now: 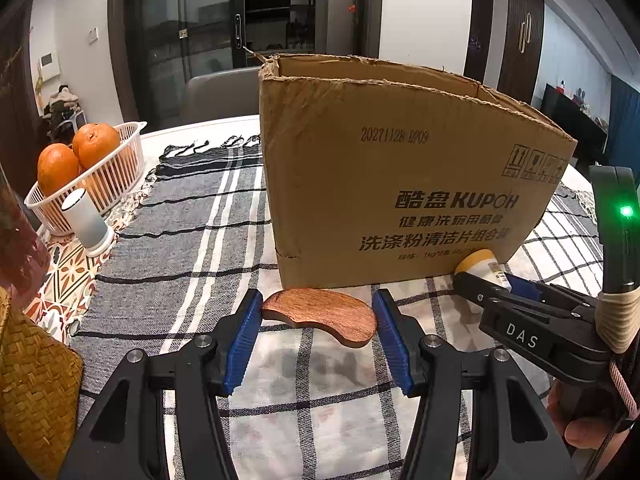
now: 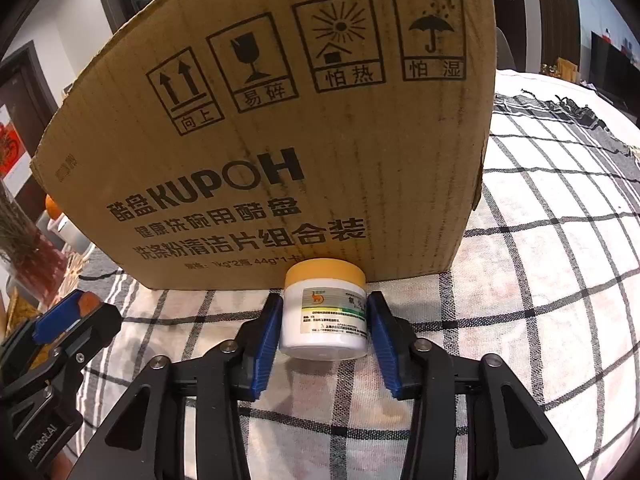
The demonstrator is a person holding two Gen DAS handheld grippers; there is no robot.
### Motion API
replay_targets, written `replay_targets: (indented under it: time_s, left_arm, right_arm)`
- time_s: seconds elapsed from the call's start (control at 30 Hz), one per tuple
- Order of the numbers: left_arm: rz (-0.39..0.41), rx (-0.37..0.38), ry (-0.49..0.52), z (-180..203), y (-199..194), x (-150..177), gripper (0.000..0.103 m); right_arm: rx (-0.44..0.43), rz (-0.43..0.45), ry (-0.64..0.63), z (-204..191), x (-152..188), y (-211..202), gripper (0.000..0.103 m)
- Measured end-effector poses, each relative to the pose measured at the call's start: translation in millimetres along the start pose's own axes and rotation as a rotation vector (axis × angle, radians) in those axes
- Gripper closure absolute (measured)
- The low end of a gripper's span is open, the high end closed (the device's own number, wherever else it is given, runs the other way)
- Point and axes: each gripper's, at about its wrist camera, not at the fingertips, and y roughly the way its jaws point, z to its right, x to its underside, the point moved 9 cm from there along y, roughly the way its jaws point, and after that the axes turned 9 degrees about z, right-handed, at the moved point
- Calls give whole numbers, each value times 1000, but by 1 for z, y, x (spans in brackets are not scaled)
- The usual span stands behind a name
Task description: Organize rigid objects
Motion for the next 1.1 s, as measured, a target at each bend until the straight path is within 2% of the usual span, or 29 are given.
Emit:
replay_targets:
  time_s: [0.37, 1.1]
  left_arm:
    - [12, 6, -11, 1, -8, -4, 47]
    - [123, 55, -17, 19, -70, -40, 47]
  right_arm:
    - [4, 38, -10, -8, -5, -15, 61]
    - [4, 189, -43, -17, -37, -103, 61]
